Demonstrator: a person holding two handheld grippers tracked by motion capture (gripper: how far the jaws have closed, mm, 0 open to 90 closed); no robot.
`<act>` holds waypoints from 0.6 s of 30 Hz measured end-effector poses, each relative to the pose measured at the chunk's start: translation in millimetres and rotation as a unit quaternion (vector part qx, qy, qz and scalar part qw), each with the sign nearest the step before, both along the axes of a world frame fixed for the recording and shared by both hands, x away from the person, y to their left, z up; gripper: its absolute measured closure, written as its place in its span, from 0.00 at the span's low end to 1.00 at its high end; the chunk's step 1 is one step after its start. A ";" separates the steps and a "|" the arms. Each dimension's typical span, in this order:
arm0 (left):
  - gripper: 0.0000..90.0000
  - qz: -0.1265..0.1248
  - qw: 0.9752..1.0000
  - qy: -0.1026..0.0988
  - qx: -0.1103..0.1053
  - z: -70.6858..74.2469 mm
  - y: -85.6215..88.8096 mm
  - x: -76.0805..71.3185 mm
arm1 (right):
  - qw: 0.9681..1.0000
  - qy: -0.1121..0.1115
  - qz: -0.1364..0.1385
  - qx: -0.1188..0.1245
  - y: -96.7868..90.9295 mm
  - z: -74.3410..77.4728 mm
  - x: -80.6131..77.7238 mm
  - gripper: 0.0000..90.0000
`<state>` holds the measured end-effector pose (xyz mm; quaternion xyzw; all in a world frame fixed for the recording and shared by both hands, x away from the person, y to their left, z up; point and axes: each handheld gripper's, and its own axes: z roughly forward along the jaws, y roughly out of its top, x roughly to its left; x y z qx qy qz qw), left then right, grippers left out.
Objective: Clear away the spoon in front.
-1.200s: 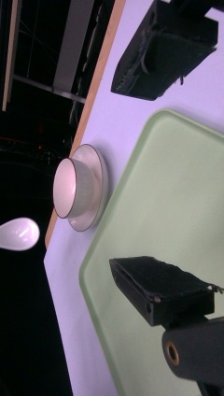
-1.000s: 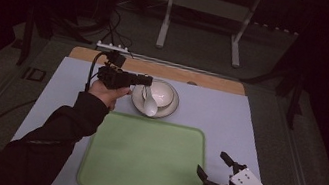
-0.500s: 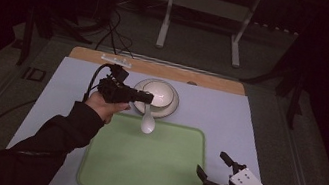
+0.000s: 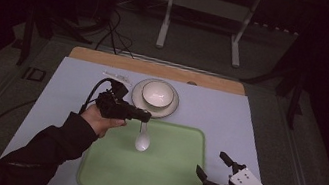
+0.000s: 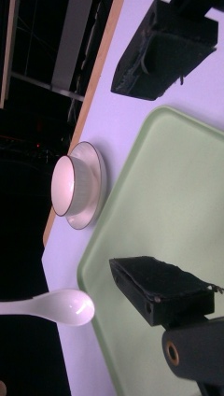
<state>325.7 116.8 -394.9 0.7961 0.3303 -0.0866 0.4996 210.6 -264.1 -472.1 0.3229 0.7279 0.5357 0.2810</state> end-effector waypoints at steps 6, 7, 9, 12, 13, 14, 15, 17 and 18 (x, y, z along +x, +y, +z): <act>0.94 -0.018 1.000 0.005 0.008 -13.6 -0.5 -4.8 | 1.000 0.001 0.001 0.000 -0.2 -0.1 0.3 0.15; 0.94 -0.021 1.000 0.006 0.012 -16.4 -0.5 -5.5 | 1.000 0.001 0.001 0.000 -0.2 -0.1 0.3 0.15; 0.94 -0.026 1.000 0.012 0.013 -22.2 -0.6 -6.7 | 1.000 0.001 0.001 -0.001 0.0 -0.1 0.2 0.15; 0.94 -0.036 0.999 0.015 0.019 -30.6 0.1 -9.2 | 1.000 0.001 0.001 -0.001 0.2 0.0 0.0 0.15; 0.94 -0.039 0.999 0.016 0.021 -33.1 0.8 -9.4 | 1.000 0.001 0.001 -0.001 0.1 0.0 0.2 0.15; 0.94 -0.043 0.999 0.017 0.022 -35.6 1.8 -10.0 | 1.000 0.001 0.002 -0.001 0.1 -0.2 0.4 0.15; 0.94 -0.044 0.999 0.020 0.022 -38.3 2.7 -10.6 | 1.000 0.002 0.002 -0.001 0.2 -0.3 0.6 0.15; 0.94 -0.048 0.998 0.023 0.024 -41.0 3.9 -10.7 | 1.000 0.002 0.002 -0.001 0.4 -0.4 0.7 0.15; 0.94 -0.049 0.998 0.024 0.024 -44.8 5.2 -11.6 | 1.000 0.002 0.003 -0.002 0.6 -0.4 0.6 0.15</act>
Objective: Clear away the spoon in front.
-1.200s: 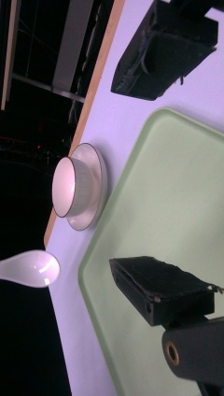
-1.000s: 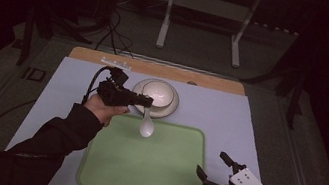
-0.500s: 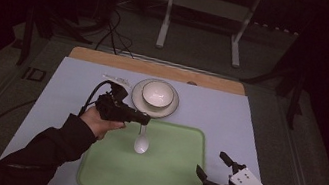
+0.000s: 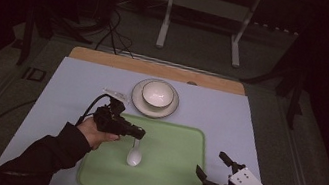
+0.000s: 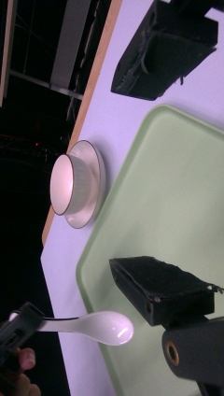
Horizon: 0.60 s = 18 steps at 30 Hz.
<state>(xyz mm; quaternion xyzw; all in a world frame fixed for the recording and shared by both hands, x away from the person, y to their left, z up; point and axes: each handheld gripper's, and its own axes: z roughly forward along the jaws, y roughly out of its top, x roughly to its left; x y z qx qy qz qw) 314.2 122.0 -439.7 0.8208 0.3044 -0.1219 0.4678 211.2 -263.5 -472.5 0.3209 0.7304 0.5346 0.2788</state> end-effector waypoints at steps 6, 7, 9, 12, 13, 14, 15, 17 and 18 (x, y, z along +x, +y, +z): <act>0.94 -0.021 1.000 0.016 0.004 -15.0 1.3 -0.6 | 1.000 0.001 0.001 0.000 0.1 -0.2 0.2 0.15; 0.94 -0.025 0.999 0.021 0.004 -17.9 1.5 -0.1 | 1.000 0.001 0.001 -0.001 0.4 -0.2 0.1 0.15; 0.94 -0.030 0.999 0.029 -0.002 -24.0 2.2 1.4 | 1.000 0.001 0.001 -0.001 0.5 -0.3 0.2 0.15; 0.94 -0.037 0.999 0.033 -0.002 -32.0 1.4 2.1 | 1.000 0.004 0.002 -0.001 0.7 -0.6 0.4 0.15; 0.94 -0.039 0.999 0.031 -0.002 -34.4 0.9 2.0 | 1.000 0.004 0.002 -0.001 0.7 -0.6 0.5 0.15; 0.94 -0.041 0.999 0.033 -0.001 -36.8 0.6 2.2 | 1.000 0.004 0.002 -0.001 0.7 -0.6 0.5 0.15; 0.94 -0.044 0.998 0.037 -0.005 -39.0 0.5 2.4 | 1.000 0.004 0.002 -0.001 0.7 -0.6 0.5 0.15; 0.94 -0.046 0.998 0.037 -0.011 -40.7 1.2 3.2 | 1.000 0.004 0.002 -0.001 0.6 -0.7 0.6 0.15; 0.94 -0.051 0.998 0.039 -0.017 -42.3 2.0 4.6 | 1.000 0.004 0.003 -0.001 0.5 -0.8 0.7 0.15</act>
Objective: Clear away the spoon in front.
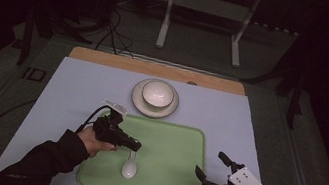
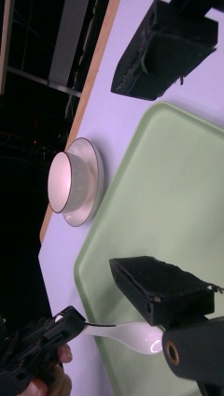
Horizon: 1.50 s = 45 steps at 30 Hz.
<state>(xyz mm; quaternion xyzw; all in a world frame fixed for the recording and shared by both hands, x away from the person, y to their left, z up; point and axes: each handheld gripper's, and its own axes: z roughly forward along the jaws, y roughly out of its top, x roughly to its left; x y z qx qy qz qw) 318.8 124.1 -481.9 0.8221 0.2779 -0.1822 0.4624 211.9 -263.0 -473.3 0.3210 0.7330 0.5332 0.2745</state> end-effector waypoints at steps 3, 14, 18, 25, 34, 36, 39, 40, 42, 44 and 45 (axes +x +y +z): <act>0.92 -0.004 1.000 -0.021 -0.002 -2.6 0.6 1.7 | 1.000 0.002 0.002 -0.001 0.4 -0.4 0.5 0.15; 0.84 0.034 0.999 -0.024 0.002 -25.2 1.8 16.5 | 1.000 0.006 0.006 0.001 0.1 -0.9 1.3 0.15; 0.81 0.049 0.998 -0.022 0.010 -34.0 1.4 23.1 | 1.000 0.006 0.006 0.001 0.2 -0.9 1.2 0.15; 0.75 0.076 0.996 -0.028 0.029 -44.7 0.3 30.8 | 1.000 0.006 0.007 0.001 0.0 -1.0 1.2 0.15; 0.71 0.108 0.992 -0.034 0.058 -54.7 1.7 36.7 | 1.000 0.012 0.008 0.008 -1.4 -1.7 2.2 0.15; 0.69 0.117 0.990 -0.038 0.066 -57.1 2.4 37.9 | 1.000 0.011 0.007 0.008 -1.2 -1.7 2.1 0.15; 0.68 0.128 0.989 -0.037 0.071 -61.0 4.0 39.7 | 1.000 0.012 0.008 0.009 -1.2 -1.8 2.2 0.15; 0.67 0.130 0.988 -0.039 0.077 -61.6 4.3 39.7 | 1.000 0.012 0.008 0.009 -1.2 -1.9 2.3 0.15; 0.66 0.133 0.987 -0.039 0.076 -62.7 5.0 39.8 | 1.000 0.012 0.008 0.009 -1.2 -1.9 2.4 0.15; 0.65 0.139 0.986 -0.041 0.078 -63.6 5.7 39.8 | 1.000 0.013 0.009 0.009 -1.1 -2.1 2.7 0.15; 0.64 0.142 0.986 -0.043 0.079 -64.1 6.5 40.0 | 1.000 0.013 0.009 0.009 -1.1 -2.2 2.8 0.15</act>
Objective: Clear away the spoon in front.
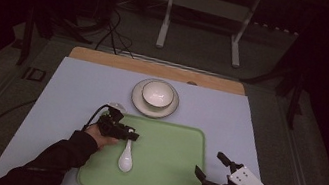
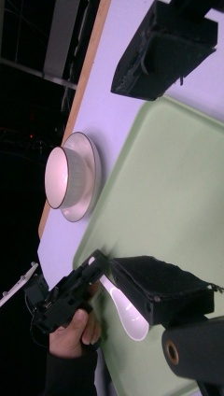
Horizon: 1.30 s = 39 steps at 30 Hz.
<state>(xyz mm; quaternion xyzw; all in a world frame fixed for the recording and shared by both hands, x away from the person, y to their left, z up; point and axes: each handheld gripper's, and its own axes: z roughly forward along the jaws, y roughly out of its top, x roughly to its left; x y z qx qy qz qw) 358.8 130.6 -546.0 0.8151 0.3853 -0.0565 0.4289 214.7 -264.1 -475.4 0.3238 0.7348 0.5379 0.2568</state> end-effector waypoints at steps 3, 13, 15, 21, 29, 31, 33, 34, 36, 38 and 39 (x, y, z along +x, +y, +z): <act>0.61 0.011 1.000 -0.007 0.003 -0.8 1.9 0.3 | 1.000 0.001 0.001 -0.001 0.2 -0.3 0.3 0.15; 0.60 0.035 0.999 -0.026 -0.015 4.2 7.7 1.7 | 1.000 0.003 0.003 -0.001 0.5 -0.5 0.5 0.15; 0.60 0.038 0.999 -0.029 -0.020 6.3 8.5 1.5 | 1.000 0.003 0.002 -0.001 0.5 -0.5 0.6 0.15; 0.56 0.032 0.998 -0.035 -0.028 16.1 6.1 -2.8 | 1.000 0.002 0.002 -0.001 0.5 -0.1 0.3 0.15; 0.31 0.004 0.997 -0.043 -0.063 35.8 0.9 -11.2 | 1.000 0.001 0.001 -0.001 0.7 0.4 -0.3 0.15; 0.21 -0.002 0.997 -0.048 -0.067 40.5 -0.1 -13.6 | 1.000 0.001 0.001 -0.001 0.3 0.5 -0.3 0.15; 0.15 -0.007 0.996 -0.051 -0.072 44.5 -0.8 -15.6 | 1.000 0.000 0.001 0.000 0.1 0.5 -0.3 0.15; 0.14 -0.006 0.996 -0.052 -0.073 46.4 -1.2 -16.5 | 1.000 0.001 0.001 0.000 0.1 0.6 -0.2 0.15; 0.03 -0.009 0.996 -0.057 -0.074 49.8 -3.2 -18.1 | 1.000 0.000 0.001 0.000 0.1 0.6 -0.3 0.15; 0.00 -0.008 0.995 -0.064 -0.078 53.5 -3.5 -20.1 | 1.000 0.000 0.001 -0.001 0.2 0.8 -0.4 0.15; 0.00 -0.008 0.994 -0.070 -0.078 55.3 -3.5 -21.1 | 1.000 -0.001 0.001 -0.002 0.1 0.8 -0.4 0.15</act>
